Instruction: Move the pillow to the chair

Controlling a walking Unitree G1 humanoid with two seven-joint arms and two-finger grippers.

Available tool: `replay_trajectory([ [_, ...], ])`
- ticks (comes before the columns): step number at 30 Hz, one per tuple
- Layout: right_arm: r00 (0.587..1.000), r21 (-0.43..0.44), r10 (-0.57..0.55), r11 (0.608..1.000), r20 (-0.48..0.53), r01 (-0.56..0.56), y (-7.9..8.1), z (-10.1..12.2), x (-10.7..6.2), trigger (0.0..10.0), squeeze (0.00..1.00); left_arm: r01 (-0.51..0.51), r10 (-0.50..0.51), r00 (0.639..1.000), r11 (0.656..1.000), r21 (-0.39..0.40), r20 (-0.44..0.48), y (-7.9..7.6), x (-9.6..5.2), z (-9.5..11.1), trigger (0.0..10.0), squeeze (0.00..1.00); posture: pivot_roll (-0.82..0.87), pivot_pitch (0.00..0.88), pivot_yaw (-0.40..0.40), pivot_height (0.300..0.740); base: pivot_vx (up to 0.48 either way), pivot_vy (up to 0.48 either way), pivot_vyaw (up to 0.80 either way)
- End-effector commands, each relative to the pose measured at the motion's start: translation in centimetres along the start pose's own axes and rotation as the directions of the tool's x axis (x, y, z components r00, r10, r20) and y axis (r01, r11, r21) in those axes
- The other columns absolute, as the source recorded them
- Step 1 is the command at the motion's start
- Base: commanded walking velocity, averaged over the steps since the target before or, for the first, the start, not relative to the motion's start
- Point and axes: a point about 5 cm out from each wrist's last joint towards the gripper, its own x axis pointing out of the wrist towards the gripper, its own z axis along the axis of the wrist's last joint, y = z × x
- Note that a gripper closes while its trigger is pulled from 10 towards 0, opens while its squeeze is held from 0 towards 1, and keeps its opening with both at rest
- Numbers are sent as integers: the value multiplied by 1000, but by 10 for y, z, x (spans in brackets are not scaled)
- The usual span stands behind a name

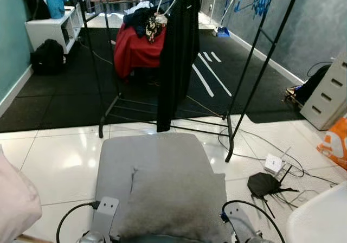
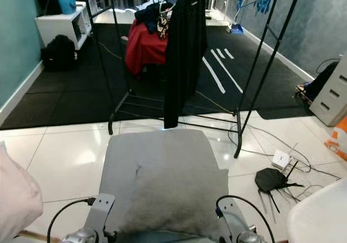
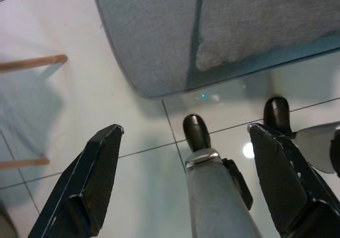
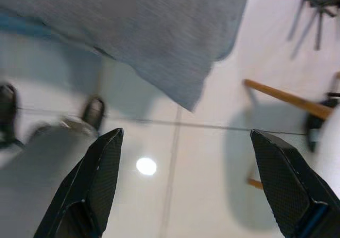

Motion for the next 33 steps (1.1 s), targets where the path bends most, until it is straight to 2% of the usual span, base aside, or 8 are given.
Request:
replay_trajectory([
  [1,1000,47,6,999,18,-7,1,-2,0,10000,0,-19,20,1000,1000,2,-17,4,0,-7,10000,0,-93,37,-67,733,0,0,0],
  [7,1000,151,-21,988,19,18,1,-5,0,10000,0,-56,56,998,998,-2,-7,6,0,-6,10000,0,-95,40,-65,718,0,0,0],
  [18,999,225,-32,974,29,25,2,-6,0,10000,0,-74,74,997,997,5,-2,7,0,-6,10000,0,-93,43,-64,683,0,0,0],
  [20,999,252,-35,967,34,26,3,-6,0,10000,0,-76,76,997,997,5,-1,7,0,-6,10000,0,-93,43,-63,678,0,0,0],
  [22,998,329,-43,944,46,25,4,-7,0,10000,0,-79,79,997,997,5,1,7,0,-6,10000,0,-95,43,-60,668,0,0,0],
  [25,997,373,-52,927,53,28,4,-8,0,10000,0,-82,82,997,997,4,4,7,0,-5,10000,0,-95,43,-60,658,0,0,0],
  [30,997,386,-61,922,55,35,4,-8,0,10000,0,-86,86,996,996,3,7,7,0,-5,10000,0,-93,43,-62,648,0,0,0],
  [33,995,426,-72,904,69,36,4,-8,0,10000,0,-93,93,996,996,0,14,8,0,-5,10000,0,-91,41,-61,638,0,0,0],
])
